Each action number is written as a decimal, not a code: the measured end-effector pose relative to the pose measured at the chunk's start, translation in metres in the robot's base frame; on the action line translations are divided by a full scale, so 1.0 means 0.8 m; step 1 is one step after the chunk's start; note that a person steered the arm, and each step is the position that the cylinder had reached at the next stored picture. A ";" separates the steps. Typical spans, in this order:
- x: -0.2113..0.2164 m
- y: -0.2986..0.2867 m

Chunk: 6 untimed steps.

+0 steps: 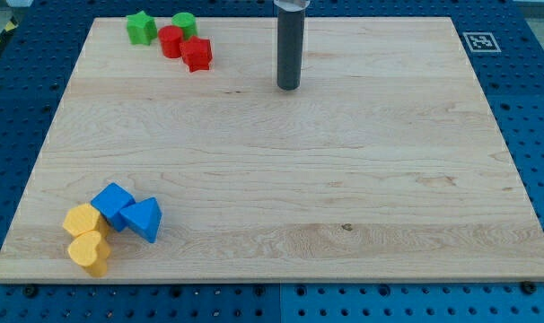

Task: Move your arm towards top left

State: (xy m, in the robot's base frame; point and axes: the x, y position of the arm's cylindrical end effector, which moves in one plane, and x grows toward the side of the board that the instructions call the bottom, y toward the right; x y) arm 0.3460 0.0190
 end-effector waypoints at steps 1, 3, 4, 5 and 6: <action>0.000 -0.001; 0.000 -0.202; -0.012 -0.332; -0.040 -0.404; -0.101 -0.402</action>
